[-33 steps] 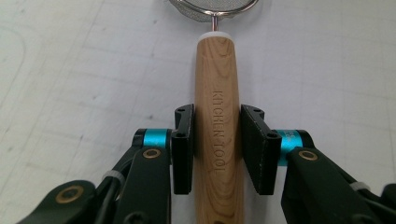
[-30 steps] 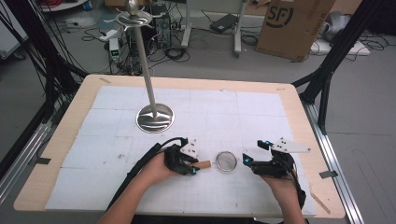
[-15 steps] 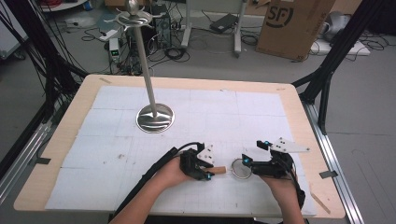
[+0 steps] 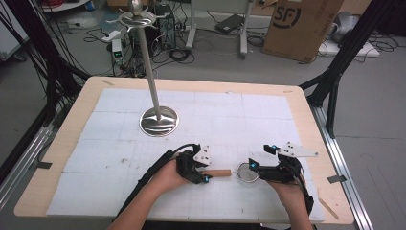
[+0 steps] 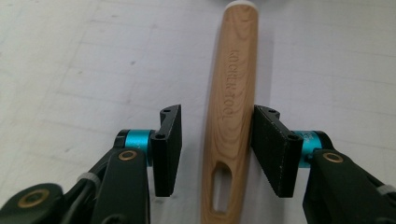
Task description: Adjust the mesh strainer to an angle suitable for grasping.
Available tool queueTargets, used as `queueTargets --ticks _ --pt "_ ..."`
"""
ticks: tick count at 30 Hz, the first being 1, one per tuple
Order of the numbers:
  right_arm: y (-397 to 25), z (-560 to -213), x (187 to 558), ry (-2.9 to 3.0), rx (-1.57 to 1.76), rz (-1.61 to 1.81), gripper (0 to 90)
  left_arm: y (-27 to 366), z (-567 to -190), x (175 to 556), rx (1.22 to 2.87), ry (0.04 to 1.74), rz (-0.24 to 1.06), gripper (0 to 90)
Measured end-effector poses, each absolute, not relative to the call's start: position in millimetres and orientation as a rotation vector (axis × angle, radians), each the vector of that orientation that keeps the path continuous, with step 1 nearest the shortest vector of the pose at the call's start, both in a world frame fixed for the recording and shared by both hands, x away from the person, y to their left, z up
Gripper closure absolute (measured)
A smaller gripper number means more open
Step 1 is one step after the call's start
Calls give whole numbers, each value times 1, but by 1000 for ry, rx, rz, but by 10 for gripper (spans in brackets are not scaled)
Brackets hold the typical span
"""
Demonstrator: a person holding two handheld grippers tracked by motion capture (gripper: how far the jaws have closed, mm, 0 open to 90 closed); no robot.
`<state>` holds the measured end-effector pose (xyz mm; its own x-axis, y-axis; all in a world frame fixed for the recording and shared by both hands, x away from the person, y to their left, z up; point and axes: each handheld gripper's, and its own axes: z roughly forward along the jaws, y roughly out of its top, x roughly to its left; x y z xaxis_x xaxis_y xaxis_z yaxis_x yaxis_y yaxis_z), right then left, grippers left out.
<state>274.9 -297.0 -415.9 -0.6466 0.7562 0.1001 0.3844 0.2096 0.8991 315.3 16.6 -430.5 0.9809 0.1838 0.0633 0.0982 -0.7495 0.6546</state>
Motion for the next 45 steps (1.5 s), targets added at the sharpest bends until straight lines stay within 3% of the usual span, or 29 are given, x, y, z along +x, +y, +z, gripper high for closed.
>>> queueTargets --ticks 14,23,33,45 --pt "-297 -417 275 2130 1073 1416 150 29 -432 331 2399 329 254 526" --pt "-296 -418 276 2134 1069 1412 150 24 -433 331 2379 287 241 646" --pt "-297 -418 276 2131 1076 1413 150 5 -434 329 2380 244 249 655" --pt "-299 -417 275 2125 1079 1418 150 23 -428 331 2345 328 313 520"
